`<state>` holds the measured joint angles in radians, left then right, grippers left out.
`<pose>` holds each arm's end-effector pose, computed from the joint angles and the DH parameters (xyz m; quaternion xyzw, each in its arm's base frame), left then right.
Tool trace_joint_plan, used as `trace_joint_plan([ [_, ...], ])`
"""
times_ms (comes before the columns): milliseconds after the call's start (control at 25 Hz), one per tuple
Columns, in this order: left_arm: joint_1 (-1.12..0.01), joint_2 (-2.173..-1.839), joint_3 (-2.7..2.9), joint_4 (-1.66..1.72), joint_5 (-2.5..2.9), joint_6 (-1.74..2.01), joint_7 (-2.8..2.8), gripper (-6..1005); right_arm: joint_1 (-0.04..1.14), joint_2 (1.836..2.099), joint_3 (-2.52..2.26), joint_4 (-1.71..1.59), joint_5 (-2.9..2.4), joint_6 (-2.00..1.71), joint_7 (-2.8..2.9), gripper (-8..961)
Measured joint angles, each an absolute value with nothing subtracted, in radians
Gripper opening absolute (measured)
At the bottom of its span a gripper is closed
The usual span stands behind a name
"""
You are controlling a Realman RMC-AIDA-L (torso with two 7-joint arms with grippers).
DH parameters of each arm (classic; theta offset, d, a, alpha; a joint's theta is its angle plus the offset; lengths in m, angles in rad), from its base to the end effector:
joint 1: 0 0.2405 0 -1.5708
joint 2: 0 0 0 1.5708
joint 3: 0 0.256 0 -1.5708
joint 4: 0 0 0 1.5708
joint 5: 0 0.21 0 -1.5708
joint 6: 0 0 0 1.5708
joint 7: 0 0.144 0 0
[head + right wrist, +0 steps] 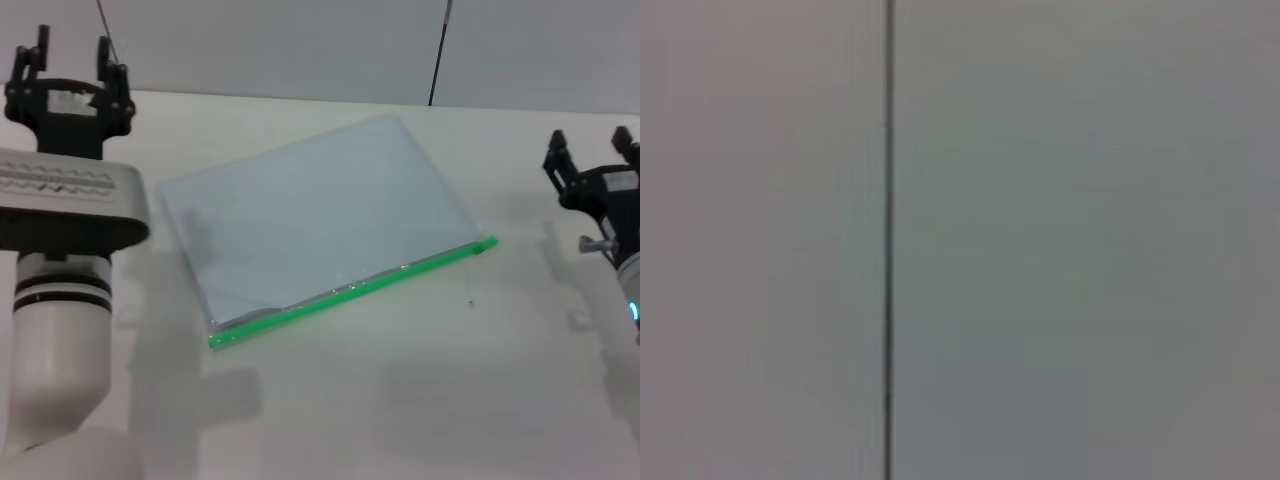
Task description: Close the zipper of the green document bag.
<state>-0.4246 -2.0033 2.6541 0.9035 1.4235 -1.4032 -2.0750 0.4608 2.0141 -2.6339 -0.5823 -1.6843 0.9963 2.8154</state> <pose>-0.2285 0.3273 -0.0117 -0.5853 -0.1102 -0.1676 0.7856 0.2778 0.3473 -0.0508 -0.6982 0.2546 0.2619 0.6157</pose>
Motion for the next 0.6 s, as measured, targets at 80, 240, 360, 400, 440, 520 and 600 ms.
trace_joint_plan([
  [80, -0.425, -2.003, 2.653, 0.896, 1.418, -1.403, -2.095, 527, 0.458, 2.014, -2.626, -0.582, -1.684, 0.997, 2.816, 760],
  [240, -0.431, -2.016, 2.651, 0.845, 1.408, -1.402, -2.165, 527, 0.454, 2.015, -2.594, -0.577, -1.684, 1.0, 2.816, 760],
  [360, -0.433, -2.024, 2.649, 0.813, 1.407, -1.402, -2.205, 527, 0.454, 2.016, -2.587, -0.577, -1.684, 1.0, 2.816, 760],
  [400, -0.433, -2.025, 2.648, 0.81, 1.406, -1.402, -2.214, 527, 0.454, 2.016, -2.584, -0.577, -1.684, 1.0, 2.816, 760],
  [440, -0.434, -2.025, 2.648, 0.806, 1.406, -1.401, -2.224, 527, 0.454, 2.017, -2.581, -0.577, -1.684, 1.001, 2.816, 760],
  [520, -0.435, -2.025, 2.647, 0.803, 1.404, -1.4, -2.238, 527, 0.454, 2.017, -2.575, -0.576, -1.684, 1.001, 2.816, 760],
  [600, -0.437, -2.025, 2.647, 0.796, 1.399, -1.4, -2.245, 527, 0.454, 2.018, -2.571, -0.576, -1.684, 1.001, 2.816, 760],
])
